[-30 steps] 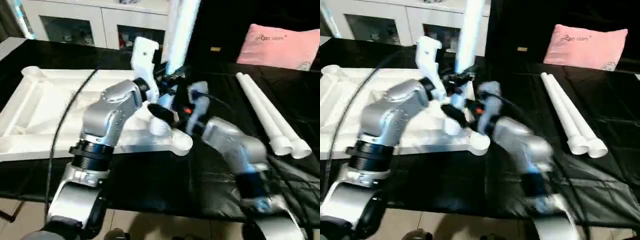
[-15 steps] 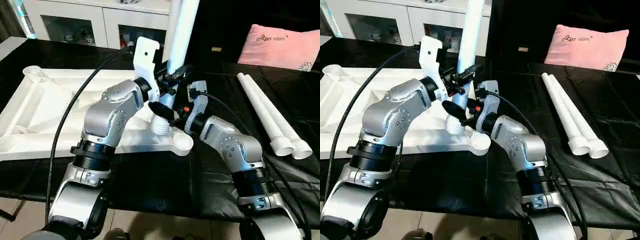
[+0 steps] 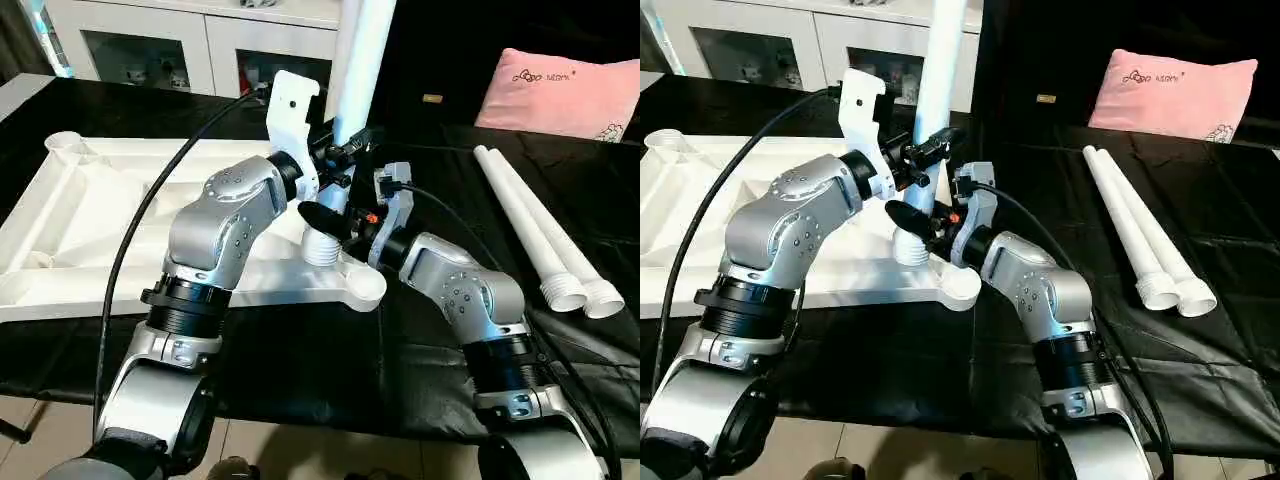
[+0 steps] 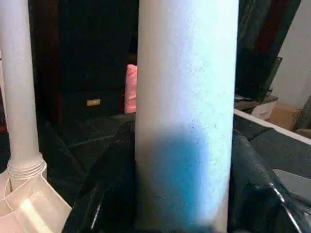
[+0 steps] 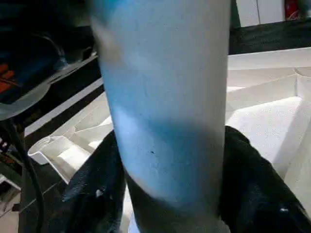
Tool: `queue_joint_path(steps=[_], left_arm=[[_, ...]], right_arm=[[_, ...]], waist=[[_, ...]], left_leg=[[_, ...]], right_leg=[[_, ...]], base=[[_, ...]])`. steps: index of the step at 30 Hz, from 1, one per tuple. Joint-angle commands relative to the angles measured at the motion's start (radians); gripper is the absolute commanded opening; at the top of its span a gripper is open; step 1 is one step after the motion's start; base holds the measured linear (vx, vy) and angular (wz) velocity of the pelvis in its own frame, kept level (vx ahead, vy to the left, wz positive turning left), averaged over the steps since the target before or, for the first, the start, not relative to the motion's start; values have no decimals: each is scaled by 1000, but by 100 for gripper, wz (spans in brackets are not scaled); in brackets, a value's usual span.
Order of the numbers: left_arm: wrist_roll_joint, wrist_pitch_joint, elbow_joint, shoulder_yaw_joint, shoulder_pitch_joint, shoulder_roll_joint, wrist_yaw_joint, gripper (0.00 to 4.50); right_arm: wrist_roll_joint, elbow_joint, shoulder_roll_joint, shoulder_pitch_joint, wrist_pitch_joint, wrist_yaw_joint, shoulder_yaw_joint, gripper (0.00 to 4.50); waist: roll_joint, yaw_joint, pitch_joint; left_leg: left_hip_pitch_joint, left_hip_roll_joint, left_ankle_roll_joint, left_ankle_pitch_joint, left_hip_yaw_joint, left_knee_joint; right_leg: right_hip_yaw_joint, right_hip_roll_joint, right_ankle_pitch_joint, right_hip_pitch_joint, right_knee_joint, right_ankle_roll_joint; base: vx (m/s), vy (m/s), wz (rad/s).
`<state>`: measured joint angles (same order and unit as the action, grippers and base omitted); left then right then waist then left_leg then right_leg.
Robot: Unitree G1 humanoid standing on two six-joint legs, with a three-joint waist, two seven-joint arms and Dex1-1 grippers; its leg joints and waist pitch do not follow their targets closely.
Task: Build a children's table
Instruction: Pick table leg
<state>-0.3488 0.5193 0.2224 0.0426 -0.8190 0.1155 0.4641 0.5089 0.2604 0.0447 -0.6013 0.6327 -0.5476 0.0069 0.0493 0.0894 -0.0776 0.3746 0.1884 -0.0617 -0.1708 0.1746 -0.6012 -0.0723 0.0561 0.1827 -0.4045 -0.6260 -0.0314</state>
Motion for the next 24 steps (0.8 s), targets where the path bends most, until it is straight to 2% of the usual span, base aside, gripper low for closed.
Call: queue_joint_path(steps=[1,8,17,18,19,20,22,24], left_arm=[[3,-12,8,-23,-27,5,-5,187],[-5,-6,10,-33,-29,1,-7,187],[-18,15,11,-53,-33,-7,-28,187],[-30,23,14,-62,-35,-11,-28,187],[-30,23,14,-62,-35,-11,-28,222],[-89,59,13,-95,-38,-18,-1,243],[-133,92,9,-118,-39,-18,18,257],[-143,106,4,-119,-38,-9,30,267]], right_arm=[[11,12,12,-17,14,6,-40,227],[35,-3,17,-20,27,-10,-49,202],[52,-26,28,-21,44,-43,-46,200],[53,-29,31,-20,44,-48,-44,200],[53,-29,31,-20,44,-48,-44,200],[59,-39,42,-18,52,-71,-38,200],[69,-51,55,-16,65,-97,-32,200],[74,-62,68,-15,75,-118,-26,198]], waist=[[3,1,85],[3,2,86],[3,2,85],[7,1,85],[5,2,85],[6,2,85],[7,4,85],[9,3,86]], left_leg=[[-10,38,-6,-104,-10,63],[-10,38,-7,-103,-10,63],[-10,38,-5,-104,-10,63],[-10,38,-5,-108,-9,62],[-10,38,-5,-105,-9,62],[-10,37,-5,-105,-9,62],[-9,35,3,-103,-8,60],[-9,36,7,-96,-9,60]], right_leg=[[56,87,182,61,76,-133],[57,87,175,62,75,-136],[56,87,178,62,76,-139],[56,87,185,62,77,-137],[56,88,187,62,76,-138],[56,88,189,62,77,-138],[55,87,181,65,76,-146],[55,86,172,64,75,-147]], base=[[0,0,0],[0,0,0],[0,0,0],[0,0,0],[0,0,0],[0,0,0],[0,0,0],[0,0,0]])
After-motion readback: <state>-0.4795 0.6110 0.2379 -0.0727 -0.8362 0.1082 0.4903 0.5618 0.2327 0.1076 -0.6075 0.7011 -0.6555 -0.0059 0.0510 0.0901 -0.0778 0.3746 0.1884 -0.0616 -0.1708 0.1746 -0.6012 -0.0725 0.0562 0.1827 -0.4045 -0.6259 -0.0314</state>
